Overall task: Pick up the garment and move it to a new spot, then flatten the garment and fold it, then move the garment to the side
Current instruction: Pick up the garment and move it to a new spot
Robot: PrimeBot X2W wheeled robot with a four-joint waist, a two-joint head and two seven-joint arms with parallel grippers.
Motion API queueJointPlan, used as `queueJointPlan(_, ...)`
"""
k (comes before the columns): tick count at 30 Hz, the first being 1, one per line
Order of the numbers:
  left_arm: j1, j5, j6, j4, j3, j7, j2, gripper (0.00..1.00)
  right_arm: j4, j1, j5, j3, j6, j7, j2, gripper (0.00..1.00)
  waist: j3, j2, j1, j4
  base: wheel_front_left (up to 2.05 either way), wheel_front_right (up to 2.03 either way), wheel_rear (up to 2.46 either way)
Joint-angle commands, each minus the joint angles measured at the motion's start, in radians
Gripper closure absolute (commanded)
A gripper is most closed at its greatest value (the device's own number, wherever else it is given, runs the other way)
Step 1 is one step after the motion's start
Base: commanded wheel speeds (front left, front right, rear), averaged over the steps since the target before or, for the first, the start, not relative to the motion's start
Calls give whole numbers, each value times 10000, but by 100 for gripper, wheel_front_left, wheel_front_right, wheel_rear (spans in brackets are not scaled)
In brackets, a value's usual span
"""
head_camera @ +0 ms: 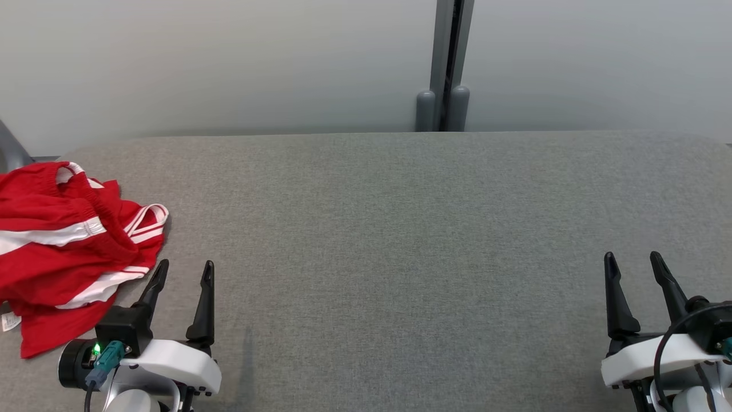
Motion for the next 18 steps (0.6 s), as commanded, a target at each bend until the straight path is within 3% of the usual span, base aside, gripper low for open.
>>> queueJointPlan(1, -144, -34, 52, -23, 38, -46, 67, 0, -5, 40, 6, 7, 22, -53, -36, 0, -8, -1, 0, 92, 0, 0, 0)
queueJointPlan(18, -223, -397, 272, -265, 449, -34, 125, 0, -447, 107, 179, 293, 22, -52, 44, 0, -147, -1, 0, 3044, 0, 0, 0)
